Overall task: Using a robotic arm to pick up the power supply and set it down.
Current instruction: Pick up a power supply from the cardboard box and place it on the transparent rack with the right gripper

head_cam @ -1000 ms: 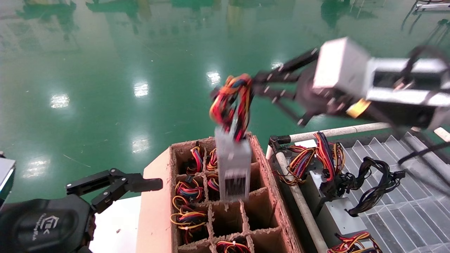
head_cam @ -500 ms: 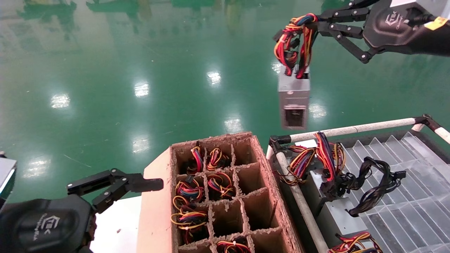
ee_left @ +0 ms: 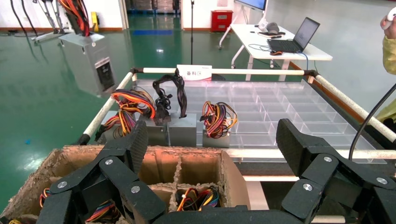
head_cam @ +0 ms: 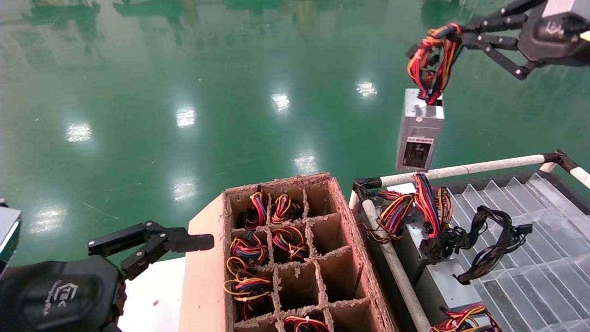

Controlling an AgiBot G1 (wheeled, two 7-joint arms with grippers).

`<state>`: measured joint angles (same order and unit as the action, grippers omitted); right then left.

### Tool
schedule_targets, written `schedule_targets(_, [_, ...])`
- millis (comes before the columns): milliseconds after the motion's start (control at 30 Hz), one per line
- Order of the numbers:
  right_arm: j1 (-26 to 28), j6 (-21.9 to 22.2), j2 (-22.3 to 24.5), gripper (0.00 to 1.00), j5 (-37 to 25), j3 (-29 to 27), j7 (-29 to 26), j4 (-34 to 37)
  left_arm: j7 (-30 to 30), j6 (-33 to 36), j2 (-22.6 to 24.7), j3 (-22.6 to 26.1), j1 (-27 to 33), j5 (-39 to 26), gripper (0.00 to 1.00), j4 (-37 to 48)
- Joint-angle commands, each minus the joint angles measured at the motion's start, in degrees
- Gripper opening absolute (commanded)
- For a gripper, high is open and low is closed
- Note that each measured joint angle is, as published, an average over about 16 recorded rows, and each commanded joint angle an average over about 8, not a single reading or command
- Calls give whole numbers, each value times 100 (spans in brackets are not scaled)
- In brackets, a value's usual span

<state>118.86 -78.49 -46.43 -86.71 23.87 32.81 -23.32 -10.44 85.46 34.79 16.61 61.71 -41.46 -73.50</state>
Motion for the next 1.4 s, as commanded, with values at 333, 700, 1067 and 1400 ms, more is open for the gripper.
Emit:
schedule_targets(333, [595,427,-162,0,-658,352,647,1080,2,-2,-2,4,1,3,100,0])
schedule_targets(700, [666,803,-431,0,-1091,628,1133,1783,4,-3,-3,8,2,5,100,0])
schedule_targets(1067, [589,1083,-778,0,-1291,766,1202,2138,6,-5,-5,12,3,8,100,0])
schedule_targets(1400, [416,1469,-1083,0,-1282,761,1144,2289,8,-7,-6,15,3,11,100,0])
